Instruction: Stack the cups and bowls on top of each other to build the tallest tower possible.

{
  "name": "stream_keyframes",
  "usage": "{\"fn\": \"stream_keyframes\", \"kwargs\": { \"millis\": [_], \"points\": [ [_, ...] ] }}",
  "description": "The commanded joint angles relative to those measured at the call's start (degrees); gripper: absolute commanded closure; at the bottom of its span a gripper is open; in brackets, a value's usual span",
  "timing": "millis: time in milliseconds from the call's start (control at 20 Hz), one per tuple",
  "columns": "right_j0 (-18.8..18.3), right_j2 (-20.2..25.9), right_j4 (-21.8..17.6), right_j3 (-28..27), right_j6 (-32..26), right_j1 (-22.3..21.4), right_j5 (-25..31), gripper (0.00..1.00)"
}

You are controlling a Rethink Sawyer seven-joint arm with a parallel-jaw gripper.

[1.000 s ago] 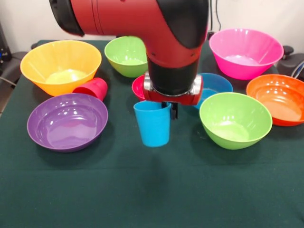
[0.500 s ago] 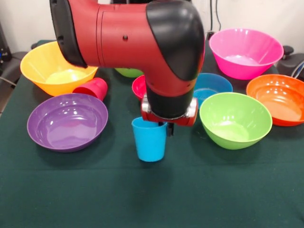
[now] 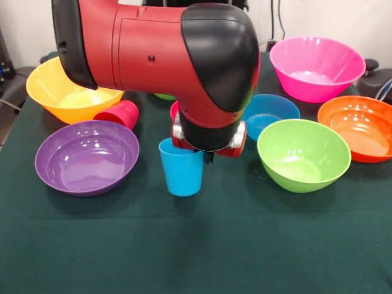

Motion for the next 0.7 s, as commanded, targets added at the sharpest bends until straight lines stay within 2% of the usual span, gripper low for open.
{"fn": "stream_keyframes", "kwargs": {
  "millis": [50, 300, 700],
  "points": [
    [2.8, 1.0, -4.6, -10.5, -5.2, 3.0, 11.4, 1.0],
    [4.4, 3.0, -5.8, -20.2, -4.6, 6.8, 17.8, 1.0],
    [6.0, 7.7, -9.3, -31.7, -4.6, 13.1, 19.7, 1.0]
  ]
}}
